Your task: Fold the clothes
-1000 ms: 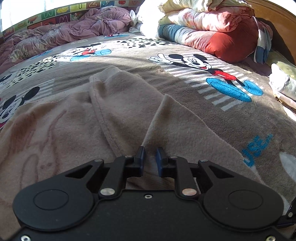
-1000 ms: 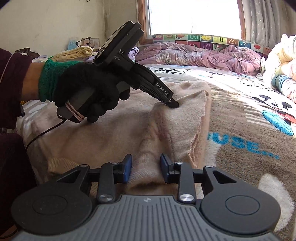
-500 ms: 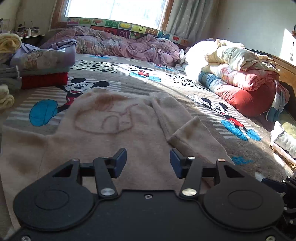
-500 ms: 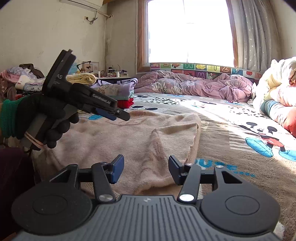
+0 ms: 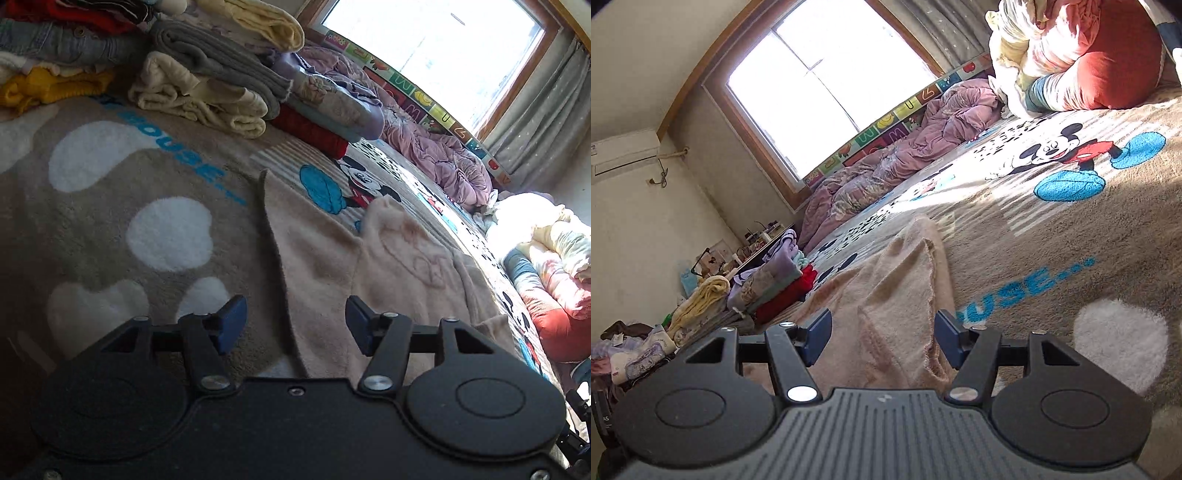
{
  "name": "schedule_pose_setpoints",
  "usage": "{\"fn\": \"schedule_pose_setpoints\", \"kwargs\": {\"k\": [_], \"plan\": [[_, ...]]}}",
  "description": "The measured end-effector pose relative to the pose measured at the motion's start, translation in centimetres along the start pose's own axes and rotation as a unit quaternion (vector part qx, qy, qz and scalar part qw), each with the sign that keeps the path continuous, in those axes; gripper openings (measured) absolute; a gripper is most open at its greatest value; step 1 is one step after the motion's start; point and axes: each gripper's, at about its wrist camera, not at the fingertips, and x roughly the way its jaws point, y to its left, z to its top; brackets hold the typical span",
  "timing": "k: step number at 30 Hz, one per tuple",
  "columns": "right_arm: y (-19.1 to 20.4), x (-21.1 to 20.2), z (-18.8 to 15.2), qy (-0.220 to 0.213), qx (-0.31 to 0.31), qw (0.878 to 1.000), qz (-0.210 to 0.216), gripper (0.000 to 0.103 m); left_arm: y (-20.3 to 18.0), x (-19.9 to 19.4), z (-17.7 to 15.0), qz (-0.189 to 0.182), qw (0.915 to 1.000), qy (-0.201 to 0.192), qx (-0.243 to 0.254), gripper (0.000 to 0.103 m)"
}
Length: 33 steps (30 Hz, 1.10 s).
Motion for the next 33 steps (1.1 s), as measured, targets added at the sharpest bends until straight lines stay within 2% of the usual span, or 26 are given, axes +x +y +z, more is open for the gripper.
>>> {"fn": "schedule_pose_setpoints", "kwargs": {"k": [5,14,17,18,19,21,22,23,26,30,33], "plan": [[1.2,1.3,-0.4,0.019,-0.021,1.000,0.008,0.062,1.7,0.6,-0.2,-0.029,0.9984,0.006,-0.048,0.059],[2.7,2.1,-1.3,0.051,-0.059,0.997,0.017,0.062,1.2,2.7,-0.1,-0.056,0.9949,-0.002,-0.084,0.058],[2.6,2.3,-1.3,0.054,-0.059,0.997,0.017,0.062,1.5,3.3,-0.1,-0.075,0.9905,0.004,-0.115,0.043],[2.5,2.3,-1.4,0.055,-0.058,0.997,0.017,0.062,1.8,3.6,-0.2,-0.083,0.9876,0.010,-0.133,0.030],[2.5,2.3,-1.4,0.056,-0.058,0.997,0.018,0.062,2.1,3.6,-0.2,-0.091,0.9849,0.014,-0.146,0.022],[2.4,2.3,-1.4,0.057,-0.057,0.997,0.018,0.062,2.6,3.7,-0.3,-0.108,0.9792,0.020,-0.171,0.016],[2.3,2.2,-1.4,0.057,-0.057,0.997,0.018,0.062,2.6,3.7,-0.3,-0.108,0.9791,0.020,-0.171,0.016],[2.3,2.2,-1.4,0.057,-0.056,0.997,0.019,0.062,2.5,3.6,-0.3,-0.107,0.9801,0.020,-0.166,0.016],[2.1,2.2,-1.4,0.058,-0.053,0.997,0.020,0.062,1.8,3.3,-0.3,-0.097,0.9856,0.013,-0.138,0.007],[2.0,2.1,-1.4,0.060,-0.048,0.997,0.031,0.062,-2.6,1.3,0.0,-0.114,0.9928,-0.017,-0.031,0.005],[2.2,2.3,-1.4,0.064,-0.044,0.996,0.051,0.062,-6.7,0.2,-0.2,-0.126,0.9897,-0.037,0.057,0.005]]}}
